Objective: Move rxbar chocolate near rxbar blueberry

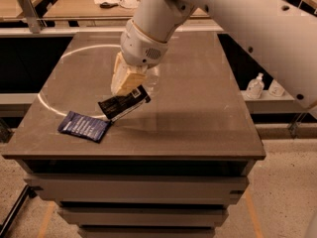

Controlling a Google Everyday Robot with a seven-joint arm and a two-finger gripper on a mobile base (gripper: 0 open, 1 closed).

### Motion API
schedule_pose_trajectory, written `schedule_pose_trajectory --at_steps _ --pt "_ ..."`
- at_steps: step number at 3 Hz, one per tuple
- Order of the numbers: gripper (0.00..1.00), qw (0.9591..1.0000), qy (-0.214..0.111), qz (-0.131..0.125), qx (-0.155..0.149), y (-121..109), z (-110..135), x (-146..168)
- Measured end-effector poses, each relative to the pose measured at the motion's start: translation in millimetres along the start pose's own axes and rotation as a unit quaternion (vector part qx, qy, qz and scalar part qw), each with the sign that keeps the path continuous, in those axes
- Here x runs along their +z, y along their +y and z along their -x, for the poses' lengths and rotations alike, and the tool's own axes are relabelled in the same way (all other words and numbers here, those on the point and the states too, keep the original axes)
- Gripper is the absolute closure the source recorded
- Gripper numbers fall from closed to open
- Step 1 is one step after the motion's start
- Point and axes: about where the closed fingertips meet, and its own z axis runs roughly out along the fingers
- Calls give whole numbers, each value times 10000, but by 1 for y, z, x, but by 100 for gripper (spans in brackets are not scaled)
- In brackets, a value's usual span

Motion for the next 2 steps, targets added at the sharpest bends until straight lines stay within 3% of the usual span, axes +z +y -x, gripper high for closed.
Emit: schedule_pose_trajectory --at_steps 1,2 --pt "55 9986 -267 271 -376 -5 30 12" --pt "32 9972 -364 397 -520 -6 42 17"
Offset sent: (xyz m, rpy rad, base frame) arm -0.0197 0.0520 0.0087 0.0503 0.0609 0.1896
